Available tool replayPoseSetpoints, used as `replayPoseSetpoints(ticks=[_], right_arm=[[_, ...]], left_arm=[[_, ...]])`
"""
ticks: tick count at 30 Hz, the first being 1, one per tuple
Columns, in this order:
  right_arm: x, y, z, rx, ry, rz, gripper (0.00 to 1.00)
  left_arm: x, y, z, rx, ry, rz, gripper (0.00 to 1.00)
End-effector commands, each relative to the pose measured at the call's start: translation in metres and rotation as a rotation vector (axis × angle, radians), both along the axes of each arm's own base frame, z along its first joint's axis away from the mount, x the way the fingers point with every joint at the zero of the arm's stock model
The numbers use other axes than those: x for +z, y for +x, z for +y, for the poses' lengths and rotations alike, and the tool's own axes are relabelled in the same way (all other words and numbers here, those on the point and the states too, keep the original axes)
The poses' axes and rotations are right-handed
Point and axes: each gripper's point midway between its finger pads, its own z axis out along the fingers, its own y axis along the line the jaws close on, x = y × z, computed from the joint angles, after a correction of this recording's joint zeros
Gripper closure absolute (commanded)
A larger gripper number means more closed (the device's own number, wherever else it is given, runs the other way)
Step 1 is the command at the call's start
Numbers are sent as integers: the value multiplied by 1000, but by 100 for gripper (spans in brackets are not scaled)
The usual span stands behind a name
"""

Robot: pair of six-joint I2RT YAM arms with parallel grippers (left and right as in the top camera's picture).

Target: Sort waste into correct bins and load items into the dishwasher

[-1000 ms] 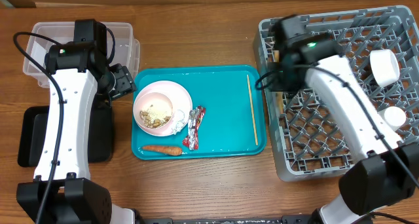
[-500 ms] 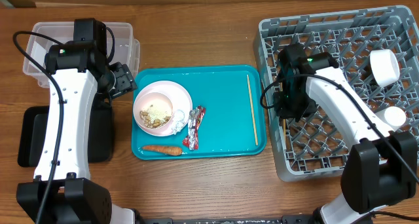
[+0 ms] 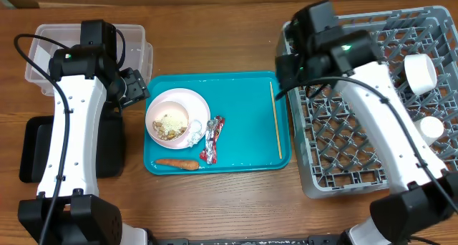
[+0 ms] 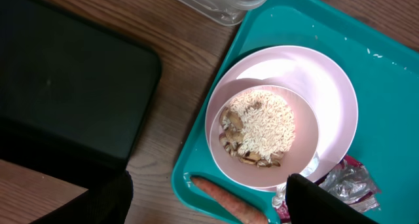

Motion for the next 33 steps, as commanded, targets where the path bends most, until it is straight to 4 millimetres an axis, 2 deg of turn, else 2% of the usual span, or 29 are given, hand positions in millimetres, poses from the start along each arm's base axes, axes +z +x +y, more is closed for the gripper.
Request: replayPoseSetpoints(ticks=[1, 5, 9, 13, 16, 18, 24, 25, 27, 30, 33], right_arm=[[-63, -13, 19, -21, -30, 168, 42], [-121, -24, 17, -92, -100, 291, 43], [-166, -34, 13, -116, -147, 392, 43], [-193, -39, 11, -117, -179, 449, 44], [-204, -41, 10, -117, -190, 474, 46], [-209, -42, 10, -117, -196, 485, 49], [-211, -43, 10, -116, -198, 491, 78], [-211, -44, 11, -115, -190, 497, 87], [-210, -46, 15, -110, -168, 508, 96], [-203, -44, 18, -108, -149, 502, 96], [-169, -30, 24, -86, -113, 429, 96]], left_arm=[[6, 2, -1, 11, -3, -21, 23], [6, 2, -1, 11, -3, -21, 23], [6, 2, 0, 11, -3, -21, 23], [6, 2, 0, 11, -3, -21, 23], [6, 2, -1, 11, -3, -21, 23], [6, 2, 0, 12, -3, -21, 23], [6, 2, -1, 11, -3, -21, 23], [6, 2, -1, 11, -3, -21, 22], [6, 2, -1, 11, -4, -21, 21], [6, 2, -1, 10, -7, -21, 22], [6, 2, -6, 2, -25, -22, 22]])
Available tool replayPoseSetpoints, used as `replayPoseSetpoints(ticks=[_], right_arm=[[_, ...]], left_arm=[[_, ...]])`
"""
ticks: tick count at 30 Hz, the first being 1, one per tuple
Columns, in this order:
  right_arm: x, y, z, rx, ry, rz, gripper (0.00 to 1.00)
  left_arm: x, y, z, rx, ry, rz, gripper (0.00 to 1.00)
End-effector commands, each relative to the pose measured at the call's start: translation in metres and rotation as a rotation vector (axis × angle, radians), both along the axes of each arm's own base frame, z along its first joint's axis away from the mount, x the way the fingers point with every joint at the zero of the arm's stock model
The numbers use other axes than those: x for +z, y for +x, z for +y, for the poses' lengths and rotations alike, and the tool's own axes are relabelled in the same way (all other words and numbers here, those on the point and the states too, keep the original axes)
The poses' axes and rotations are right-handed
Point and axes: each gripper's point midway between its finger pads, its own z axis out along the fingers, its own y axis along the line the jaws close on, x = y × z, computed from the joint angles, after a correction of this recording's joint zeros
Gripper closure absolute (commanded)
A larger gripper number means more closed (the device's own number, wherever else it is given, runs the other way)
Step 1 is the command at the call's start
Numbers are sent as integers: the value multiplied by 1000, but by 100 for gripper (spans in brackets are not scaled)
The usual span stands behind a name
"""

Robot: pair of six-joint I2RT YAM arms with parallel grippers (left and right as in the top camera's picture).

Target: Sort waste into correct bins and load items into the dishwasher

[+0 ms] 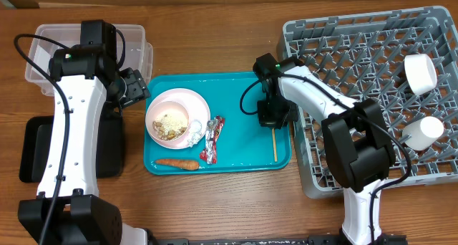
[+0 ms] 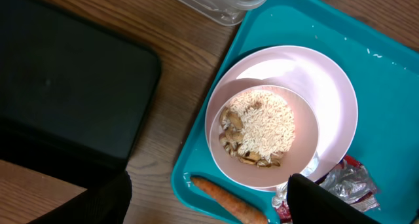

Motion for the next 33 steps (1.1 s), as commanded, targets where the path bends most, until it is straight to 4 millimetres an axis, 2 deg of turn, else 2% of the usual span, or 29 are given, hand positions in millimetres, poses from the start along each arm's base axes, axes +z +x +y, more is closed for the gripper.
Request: replayPoseSetpoints(ticks=[1, 3, 5, 7, 8, 10, 12, 14, 16, 18, 23, 27, 28, 30, 33], right_arm=[[49, 23, 13, 23, 77, -118, 96], [100, 40, 15, 32, 129, -235, 96], [137, 50, 9, 29, 156, -324, 96], [175, 59, -5, 19, 167, -420, 96], [193, 62, -19, 7, 158, -469, 96], [215, 65, -48, -44, 125, -530, 96], [224, 65, -79, -66, 97, -543, 96], [221, 60, -103, -88, 71, -512, 96], [209, 52, -122, -81, 49, -451, 96], [186, 41, -136, -53, 25, -365, 96], [137, 22, -146, -10, -20, -240, 96], [112, 16, -154, -8, -65, -215, 95], [108, 15, -154, -8, -68, -209, 92], [104, 15, -154, -25, -69, -210, 60], [104, 17, -153, -60, -64, -221, 49]], left_arm=[[6, 3, -8, -2, -30, -23, 22], [6, 3, -15, -22, -32, -22, 22], [6, 3, -22, -43, -33, -21, 22], [6, 3, -31, -72, -33, -19, 22], [5, 3, -38, -92, -33, -19, 22], [5, 2, -51, -130, -32, -17, 22], [3, -1, -65, -170, -33, -9, 22], [-1, -4, -77, -204, -33, 3, 22], [-6, -9, -91, -243, -41, 20, 22], [-14, -17, -110, -292, -71, 41, 21], [-33, -30, -147, -394, -130, 69, 15], [-46, -38, -169, -459, -156, 74, 12], [-50, -41, -174, -474, -159, 78, 12], [-59, -48, -184, -503, -169, 89, 12], [-67, -53, -195, -530, -176, 89, 13]])
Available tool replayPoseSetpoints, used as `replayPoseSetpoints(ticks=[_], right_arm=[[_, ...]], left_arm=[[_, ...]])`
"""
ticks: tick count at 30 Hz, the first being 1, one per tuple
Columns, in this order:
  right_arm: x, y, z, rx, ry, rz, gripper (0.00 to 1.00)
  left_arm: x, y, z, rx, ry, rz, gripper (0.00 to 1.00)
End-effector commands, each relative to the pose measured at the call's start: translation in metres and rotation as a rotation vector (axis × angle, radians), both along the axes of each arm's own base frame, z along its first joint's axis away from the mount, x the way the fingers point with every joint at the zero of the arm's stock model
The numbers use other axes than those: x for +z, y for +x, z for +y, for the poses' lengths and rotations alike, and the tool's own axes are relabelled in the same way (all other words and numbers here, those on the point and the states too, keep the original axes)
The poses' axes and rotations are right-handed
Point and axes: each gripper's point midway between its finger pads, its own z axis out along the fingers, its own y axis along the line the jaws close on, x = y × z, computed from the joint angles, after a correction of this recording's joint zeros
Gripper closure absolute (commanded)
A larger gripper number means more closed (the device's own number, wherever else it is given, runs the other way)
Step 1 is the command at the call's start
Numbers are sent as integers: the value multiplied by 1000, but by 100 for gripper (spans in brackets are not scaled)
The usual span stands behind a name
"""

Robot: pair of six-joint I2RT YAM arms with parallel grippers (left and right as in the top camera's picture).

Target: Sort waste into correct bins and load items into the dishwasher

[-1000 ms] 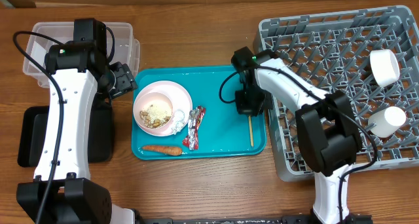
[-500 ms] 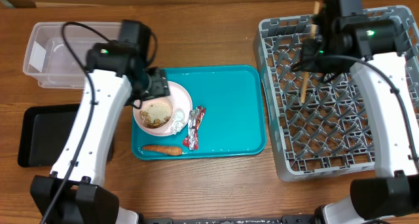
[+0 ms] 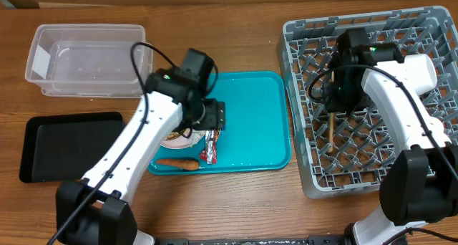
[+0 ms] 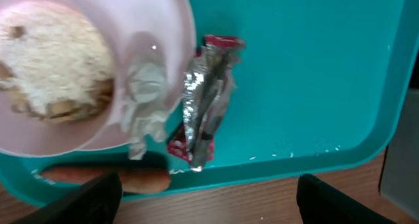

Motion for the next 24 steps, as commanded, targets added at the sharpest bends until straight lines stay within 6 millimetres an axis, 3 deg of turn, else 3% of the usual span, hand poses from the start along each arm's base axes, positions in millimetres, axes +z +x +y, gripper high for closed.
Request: replayPoseSetpoints(ticks=[1, 6, 16, 18, 21, 24], right_arm=[[4, 2, -1, -46, -6, -26, 49], [12, 1, 6, -74, 36, -32, 48], [76, 13, 9, -69, 70, -213, 49], [81, 11, 9, -68, 72, -227, 48], [84, 9, 8, -69, 73, -230, 49], [83, 6, 8, -69, 71, -220, 48]], left_arm=[[-9, -12, -17, -35, -29, 15, 13], [-19, -14, -33, -84, -39, -14, 15], [-49, -5, -24, -73, 15, -86, 16], [-51, -1, -26, -73, 5, -107, 20], [-57, 3, -28, -72, 1, -123, 34], [-68, 4, -25, -67, 25, -118, 36]])
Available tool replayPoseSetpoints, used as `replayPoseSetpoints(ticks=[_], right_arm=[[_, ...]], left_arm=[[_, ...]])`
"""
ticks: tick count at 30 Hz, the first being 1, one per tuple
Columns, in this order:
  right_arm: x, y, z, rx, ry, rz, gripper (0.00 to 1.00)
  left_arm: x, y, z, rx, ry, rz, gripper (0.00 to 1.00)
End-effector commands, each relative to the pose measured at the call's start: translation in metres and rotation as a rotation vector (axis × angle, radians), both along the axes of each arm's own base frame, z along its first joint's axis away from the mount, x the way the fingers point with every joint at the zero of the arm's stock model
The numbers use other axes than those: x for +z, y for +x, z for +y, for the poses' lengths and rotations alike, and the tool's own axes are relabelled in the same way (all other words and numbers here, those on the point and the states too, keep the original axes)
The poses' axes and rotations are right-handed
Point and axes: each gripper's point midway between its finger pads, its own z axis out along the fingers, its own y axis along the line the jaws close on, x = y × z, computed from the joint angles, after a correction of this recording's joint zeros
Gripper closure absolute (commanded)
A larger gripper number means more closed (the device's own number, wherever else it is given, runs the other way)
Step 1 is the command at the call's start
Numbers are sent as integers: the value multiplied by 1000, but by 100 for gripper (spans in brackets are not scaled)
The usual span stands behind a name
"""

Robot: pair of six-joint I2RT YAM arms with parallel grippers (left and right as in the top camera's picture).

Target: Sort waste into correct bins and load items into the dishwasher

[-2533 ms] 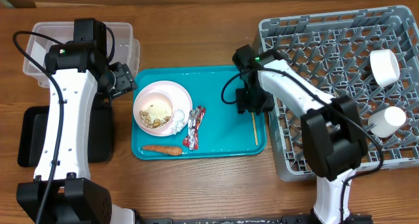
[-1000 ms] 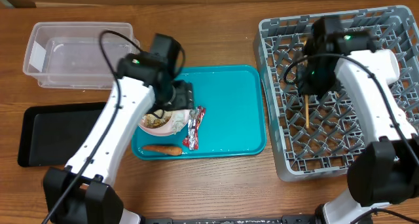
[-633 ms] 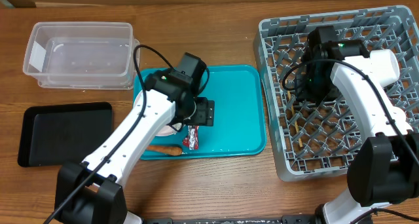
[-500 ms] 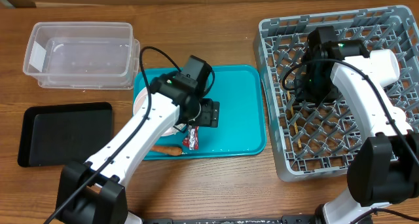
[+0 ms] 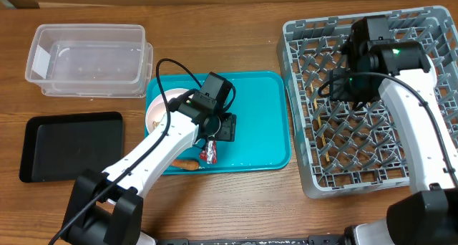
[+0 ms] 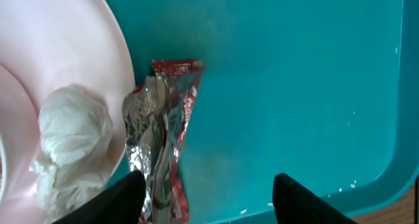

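My left gripper point(image 6: 209, 204) is open, low over the teal tray point(image 6: 294, 86), with the foil-and-red wrapper point(image 6: 167, 126) just inside its left finger point(image 6: 118, 201). A crumpled white napkin point(image 6: 65, 139) lies on the pink plate point(image 6: 59, 47) beside it. In the overhead view the left gripper point(image 5: 218, 127) covers the wrapper point(image 5: 209, 153) and most of the plate point(image 5: 156, 112). A carrot point(image 5: 184, 163) lies at the tray's front. My right gripper point(image 5: 342, 87) is over the grey dish rack point(image 5: 358, 166); its jaws are hidden. A wooden chopstick point(image 5: 320, 130) rests in the rack.
A clear plastic container point(image 5: 89, 59) stands at the back left. A flat black bin point(image 5: 68, 145) lies in front of it. The rack takes up the right side of the table, and my right arm point(image 5: 411, 123) lies across it.
My left gripper has come down closer to the wrapper, still open. The right gripper has drawn back from the chopstick, which now lies in the rack's left part.
At first my left gripper hung over the rice bowl and the chopstick lay on the tray's right side. Then the right gripper was at the chopstick on the tray. Later it held the chopstick over the rack while the left gripper was over the wrapper.
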Motion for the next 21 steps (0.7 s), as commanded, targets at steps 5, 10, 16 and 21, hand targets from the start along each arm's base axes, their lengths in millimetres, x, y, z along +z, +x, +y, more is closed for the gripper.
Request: replayPoseSetpoints(ticks=[5, 10, 16, 21], right_arm=[[12, 2, 2, -1, 12, -32, 49], [12, 1, 2, -1, 12, -32, 49], [12, 1, 2, -1, 11, -32, 50], [12, 2, 1, -2, 8, -34, 50]], left_arm=[[-29, -2, 7, 11, 62, 35, 51], [-27, 2, 5, 14, 54, 20, 96], [8, 27, 5, 45, 22, -42, 96], [104, 92, 54, 218, 38, -257, 96]])
